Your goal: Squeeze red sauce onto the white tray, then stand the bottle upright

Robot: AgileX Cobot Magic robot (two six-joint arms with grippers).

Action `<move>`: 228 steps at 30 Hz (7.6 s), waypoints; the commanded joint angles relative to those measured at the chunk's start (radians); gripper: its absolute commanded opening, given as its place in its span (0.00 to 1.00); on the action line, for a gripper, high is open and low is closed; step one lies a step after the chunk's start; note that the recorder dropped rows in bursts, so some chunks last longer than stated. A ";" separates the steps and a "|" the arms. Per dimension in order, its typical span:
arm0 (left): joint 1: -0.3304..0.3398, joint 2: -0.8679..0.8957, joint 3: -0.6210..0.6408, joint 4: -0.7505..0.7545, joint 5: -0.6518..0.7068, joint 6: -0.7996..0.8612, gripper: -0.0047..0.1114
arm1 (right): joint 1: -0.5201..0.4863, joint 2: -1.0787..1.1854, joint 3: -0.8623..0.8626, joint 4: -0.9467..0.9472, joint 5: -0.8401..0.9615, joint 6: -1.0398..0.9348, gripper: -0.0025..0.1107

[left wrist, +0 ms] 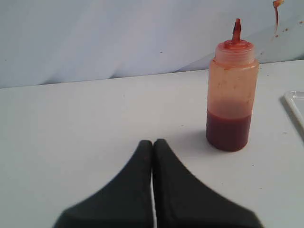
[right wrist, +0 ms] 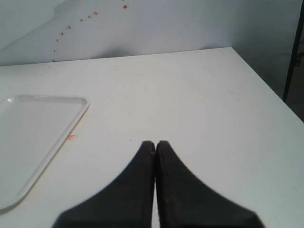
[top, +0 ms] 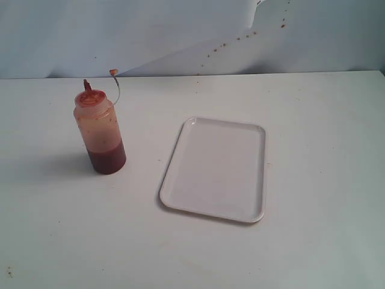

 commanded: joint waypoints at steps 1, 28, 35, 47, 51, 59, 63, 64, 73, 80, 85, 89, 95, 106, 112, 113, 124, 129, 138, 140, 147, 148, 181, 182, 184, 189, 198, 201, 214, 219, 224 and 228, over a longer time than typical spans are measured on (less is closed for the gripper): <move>-0.007 -0.002 0.005 -0.008 -0.004 0.002 0.04 | -0.006 0.004 0.003 0.002 -0.002 0.000 0.02; -0.007 -0.002 0.005 -0.179 -0.338 -0.036 0.04 | -0.006 0.004 0.003 0.002 -0.002 0.000 0.02; -0.007 0.109 -0.005 -0.024 -1.000 -0.309 0.04 | -0.006 0.004 0.003 0.002 -0.002 0.000 0.02; -0.007 1.653 -0.362 0.490 -1.080 -0.280 0.04 | -0.006 0.004 0.003 0.002 -0.002 0.000 0.02; -0.007 1.756 -0.382 0.507 -1.084 -0.245 0.04 | -0.006 0.004 0.003 0.002 -0.002 0.000 0.02; -0.007 1.861 -0.385 0.507 -1.143 -0.122 0.04 | -0.006 0.004 0.003 0.002 -0.002 0.000 0.02; -0.007 1.902 -0.385 0.507 -1.205 -0.103 0.04 | -0.006 0.004 0.003 0.002 -0.002 0.000 0.02; -0.007 1.914 -0.385 0.507 -1.225 -0.103 0.04 | -0.006 0.004 0.003 0.002 -0.002 0.000 0.02; -0.007 1.974 -0.385 0.507 -1.303 -0.070 0.04 | -0.006 0.004 0.003 0.002 -0.002 0.000 0.02; -0.007 1.980 -0.385 0.507 -1.309 -0.048 0.04 | -0.006 0.004 0.003 0.002 -0.002 0.000 0.02; -0.007 1.980 -0.385 0.503 -1.309 -0.046 0.11 | -0.006 0.004 0.003 0.002 -0.002 0.000 0.02; -0.007 1.980 -0.385 0.436 -1.300 -0.048 0.48 | -0.006 0.004 0.003 0.002 -0.002 0.000 0.02; -0.007 1.980 -0.385 0.457 -1.390 -0.083 0.93 | -0.006 0.004 0.003 0.002 -0.002 0.000 0.02; -0.007 1.980 -0.385 0.569 -1.477 -0.083 0.93 | -0.006 0.004 0.003 0.002 -0.002 0.000 0.02; -0.007 2.036 -0.458 0.569 -1.376 -0.083 0.93 | -0.006 0.004 0.003 0.002 -0.002 0.000 0.02; -0.007 2.052 -0.478 0.569 -1.357 -0.083 0.93 | -0.006 0.004 0.003 0.002 -0.002 0.000 0.02; -0.007 2.178 -0.618 0.589 -1.360 -0.083 0.93 | -0.006 0.004 0.003 0.002 -0.002 0.000 0.02; -0.007 2.208 -0.700 0.639 -1.360 -0.083 0.93 | -0.006 0.004 0.003 0.002 -0.002 0.000 0.02; -0.007 2.254 -0.791 0.655 -1.360 -0.142 0.93 | -0.006 0.004 0.003 0.002 -0.002 0.000 0.02; -0.007 2.271 -0.792 0.655 -1.364 -0.144 0.93 | -0.006 0.004 0.003 0.002 -0.002 0.000 0.02; -0.007 2.280 -0.792 0.655 -1.405 -0.144 0.93 | -0.006 0.004 0.003 0.002 -0.002 0.000 0.02; -0.007 2.280 -0.792 0.655 -1.415 -0.144 0.93 | -0.006 0.004 0.003 0.002 -0.002 0.000 0.02; -0.007 2.280 -0.792 0.670 -1.409 -0.153 0.05 | -0.006 0.004 0.003 0.002 -0.002 0.000 0.02; -0.007 2.280 -0.792 0.670 -1.409 -0.153 0.05 | -0.006 0.004 0.003 0.002 -0.002 0.000 0.02; -0.007 2.280 -0.792 0.670 -1.409 -0.153 0.05 | -0.006 0.004 0.003 0.002 -0.002 0.000 0.02; -0.007 2.280 -0.792 0.670 -1.409 -0.153 0.05 | -0.006 0.004 0.003 0.002 -0.002 0.000 0.02; -0.007 2.280 -0.792 0.670 -1.409 -0.153 0.05 | -0.006 0.004 0.003 0.002 -0.002 0.000 0.02; -0.007 2.280 -0.792 0.670 -1.409 -0.153 0.05 | -0.006 0.004 0.003 0.002 -0.002 0.000 0.02; -0.007 2.280 -0.792 0.681 -1.415 -0.153 0.05 | -0.006 0.004 0.003 0.002 -0.002 0.000 0.02; -0.007 2.280 -0.792 0.684 -1.415 -0.153 0.05 | -0.006 0.004 0.003 0.002 -0.002 0.000 0.02; -0.007 2.280 -0.792 0.719 -1.436 -0.153 0.05 | -0.006 0.004 0.003 0.002 -0.002 0.000 0.02; -0.007 2.280 -0.792 0.729 -1.493 -0.153 0.05 | -0.006 0.004 0.003 0.002 -0.002 0.000 0.02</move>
